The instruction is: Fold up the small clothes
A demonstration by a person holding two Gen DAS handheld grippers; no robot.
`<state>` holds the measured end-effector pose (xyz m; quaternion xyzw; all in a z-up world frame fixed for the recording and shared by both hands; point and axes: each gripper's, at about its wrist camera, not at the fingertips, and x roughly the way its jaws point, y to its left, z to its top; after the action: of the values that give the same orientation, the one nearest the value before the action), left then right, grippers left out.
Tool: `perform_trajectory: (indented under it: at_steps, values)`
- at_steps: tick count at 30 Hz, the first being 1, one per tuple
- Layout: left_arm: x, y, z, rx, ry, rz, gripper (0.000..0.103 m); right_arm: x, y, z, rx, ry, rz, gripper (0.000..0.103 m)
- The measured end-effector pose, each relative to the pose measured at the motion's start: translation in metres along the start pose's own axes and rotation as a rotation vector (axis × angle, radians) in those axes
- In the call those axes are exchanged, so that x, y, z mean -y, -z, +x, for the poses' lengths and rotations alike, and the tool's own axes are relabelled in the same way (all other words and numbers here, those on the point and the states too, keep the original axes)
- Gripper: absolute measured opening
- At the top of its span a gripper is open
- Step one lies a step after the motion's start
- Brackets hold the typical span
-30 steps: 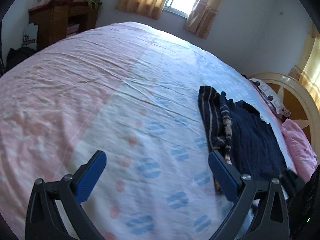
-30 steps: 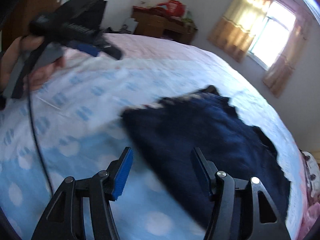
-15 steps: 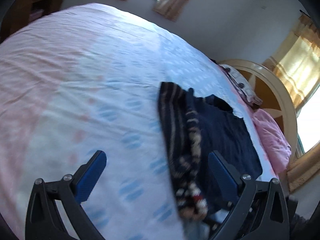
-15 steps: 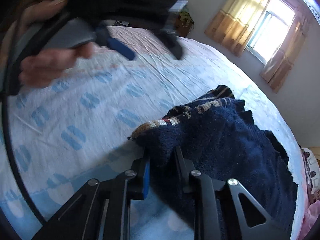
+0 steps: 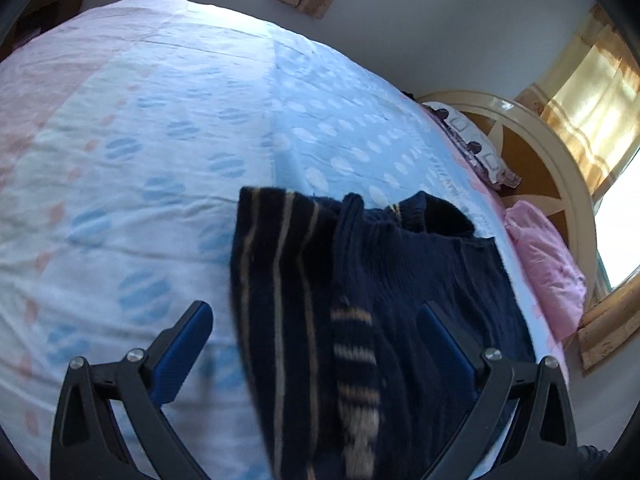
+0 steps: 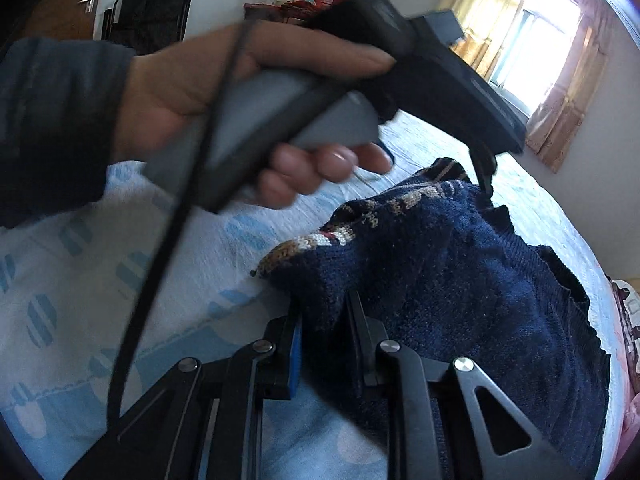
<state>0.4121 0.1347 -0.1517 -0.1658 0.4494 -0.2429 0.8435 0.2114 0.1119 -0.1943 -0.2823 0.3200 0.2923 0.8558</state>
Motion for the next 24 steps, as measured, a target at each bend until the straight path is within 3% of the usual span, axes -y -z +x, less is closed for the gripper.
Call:
perform_trajectory:
  at_steps: [4,5,7,9,12,17,24]
  values:
    - [-0.002,-0.003,0.012,-0.025,0.004,-0.006,0.1,-0.004,0.001,0.0,0.001,0.019,-0.018,0.019]
    - [-0.002,-0.002,0.013,-0.026,0.007,0.002,0.095,-0.004,0.001,0.0,0.002,0.022,-0.02,0.019]
    - [-0.001,-0.002,0.014,-0.024,0.003,0.02,0.079,-0.004,0.001,-0.001,0.003,0.022,-0.02,0.019]
    - [-0.006,-0.002,0.015,-0.032,0.032,0.006,0.047,-0.002,0.001,-0.002,0.004,0.014,-0.013,0.019]
    - [-0.008,-0.003,0.016,-0.032,0.04,-0.012,0.026,0.0,0.002,-0.005,0.008,0.004,-0.001,0.016]
    - [0.004,-0.002,0.005,0.019,0.014,0.032,0.021,0.007,0.002,-0.019,0.024,-0.024,0.03,0.01]
    - [0.026,-0.012,-0.018,0.095,0.057,0.006,0.02,0.036,0.011,-0.047,0.074,-0.039,0.097,0.009]
